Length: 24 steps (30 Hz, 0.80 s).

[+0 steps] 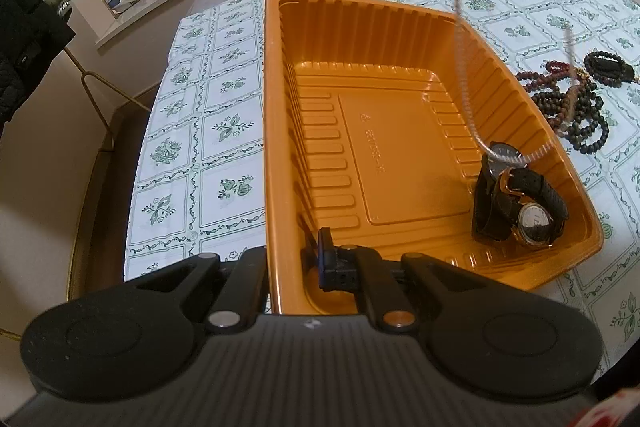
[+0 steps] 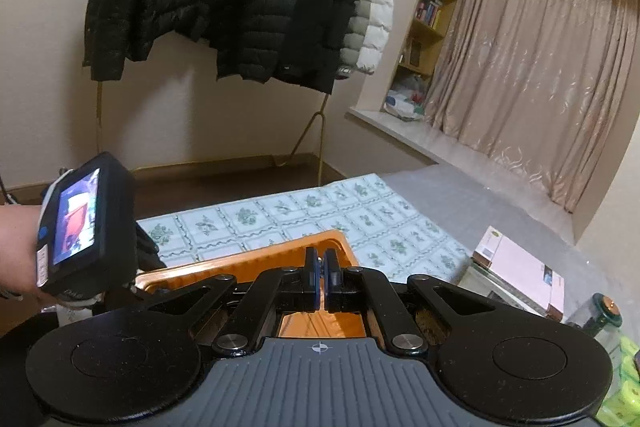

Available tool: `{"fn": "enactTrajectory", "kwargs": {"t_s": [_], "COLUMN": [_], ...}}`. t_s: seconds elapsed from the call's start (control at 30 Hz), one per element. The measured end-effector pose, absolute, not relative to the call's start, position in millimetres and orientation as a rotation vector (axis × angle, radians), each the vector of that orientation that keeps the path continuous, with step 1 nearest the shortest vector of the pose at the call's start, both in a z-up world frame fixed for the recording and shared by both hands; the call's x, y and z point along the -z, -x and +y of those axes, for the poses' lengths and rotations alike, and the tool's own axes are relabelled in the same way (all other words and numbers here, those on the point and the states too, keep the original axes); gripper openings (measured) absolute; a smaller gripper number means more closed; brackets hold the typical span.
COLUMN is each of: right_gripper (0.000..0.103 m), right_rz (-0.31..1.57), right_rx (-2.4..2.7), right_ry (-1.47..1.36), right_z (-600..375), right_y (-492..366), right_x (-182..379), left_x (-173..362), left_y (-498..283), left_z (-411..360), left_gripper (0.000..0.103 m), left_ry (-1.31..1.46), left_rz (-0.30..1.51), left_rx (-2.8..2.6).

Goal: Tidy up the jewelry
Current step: 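Pinch the white pearl necklace with the right gripper and lower it into the tray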

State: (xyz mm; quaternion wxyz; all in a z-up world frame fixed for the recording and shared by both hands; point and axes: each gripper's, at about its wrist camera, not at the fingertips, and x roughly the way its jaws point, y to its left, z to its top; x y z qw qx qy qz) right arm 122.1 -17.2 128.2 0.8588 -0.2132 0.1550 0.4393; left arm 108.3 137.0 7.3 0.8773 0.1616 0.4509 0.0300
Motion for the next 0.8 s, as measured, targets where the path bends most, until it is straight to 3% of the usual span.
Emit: {"fn": "enactTrajectory", "kwargs": {"t_s": [0.8], "right_gripper": [0.002], "right_rz": [0.579], "right_rx": [-0.926], "right_ry": [0.407], "right_z": [-15.6], "right_y": [-159.5], "right_x": [-49.8], "left_x": [-6.8], "left_y": [-108.9], "left_z": [139.0], "left_gripper": [0.006], "left_ry": [-0.326], "left_rz": [0.939], "left_rx": [-0.060]}}
